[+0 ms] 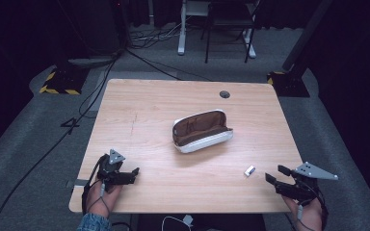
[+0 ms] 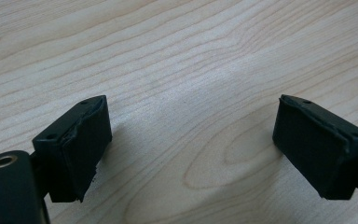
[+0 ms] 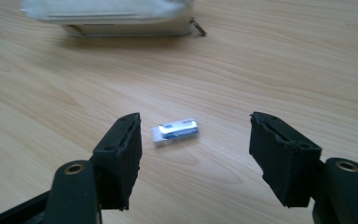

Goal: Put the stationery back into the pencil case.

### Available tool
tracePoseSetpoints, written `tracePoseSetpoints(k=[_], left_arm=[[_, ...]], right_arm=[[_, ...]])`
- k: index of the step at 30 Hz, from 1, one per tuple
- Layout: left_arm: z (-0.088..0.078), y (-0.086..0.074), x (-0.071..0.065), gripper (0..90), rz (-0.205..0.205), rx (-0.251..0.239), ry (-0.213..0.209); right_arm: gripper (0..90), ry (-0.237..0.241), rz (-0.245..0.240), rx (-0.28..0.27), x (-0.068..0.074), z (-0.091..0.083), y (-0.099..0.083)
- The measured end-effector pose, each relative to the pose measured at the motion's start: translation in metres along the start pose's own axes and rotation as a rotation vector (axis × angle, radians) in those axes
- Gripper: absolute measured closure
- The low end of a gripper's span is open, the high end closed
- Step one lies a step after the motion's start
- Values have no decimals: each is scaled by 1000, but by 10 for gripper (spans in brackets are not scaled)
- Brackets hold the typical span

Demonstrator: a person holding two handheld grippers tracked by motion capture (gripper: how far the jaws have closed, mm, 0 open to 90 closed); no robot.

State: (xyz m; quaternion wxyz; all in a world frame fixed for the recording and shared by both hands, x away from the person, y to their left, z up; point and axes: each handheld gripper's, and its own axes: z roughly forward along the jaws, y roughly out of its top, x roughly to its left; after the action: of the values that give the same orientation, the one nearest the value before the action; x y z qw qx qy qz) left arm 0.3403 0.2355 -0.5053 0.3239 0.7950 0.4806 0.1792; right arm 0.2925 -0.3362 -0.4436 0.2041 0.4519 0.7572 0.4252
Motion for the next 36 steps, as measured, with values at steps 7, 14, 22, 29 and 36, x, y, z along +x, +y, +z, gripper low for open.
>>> tracePoseSetpoints(k=[7,14,22,29,36], left_arm=[[0,0,0,118,7,-2,-1],[-2,-3,-2,118,5,-2,-9],[-3,-4,-2,118,16,-3,-8],[-3,-4,-3,118,14,-3,-8],[-3,-4,-2,118,16,-3,-8]], right_arm=[[317,74,-49,-4,18,9,10],[311,82,-66,66,17,39,10],[318,80,-55,139,12,68,11],[330,59,-57,210,9,86,6],[375,43,-76,251,10,92,3]])
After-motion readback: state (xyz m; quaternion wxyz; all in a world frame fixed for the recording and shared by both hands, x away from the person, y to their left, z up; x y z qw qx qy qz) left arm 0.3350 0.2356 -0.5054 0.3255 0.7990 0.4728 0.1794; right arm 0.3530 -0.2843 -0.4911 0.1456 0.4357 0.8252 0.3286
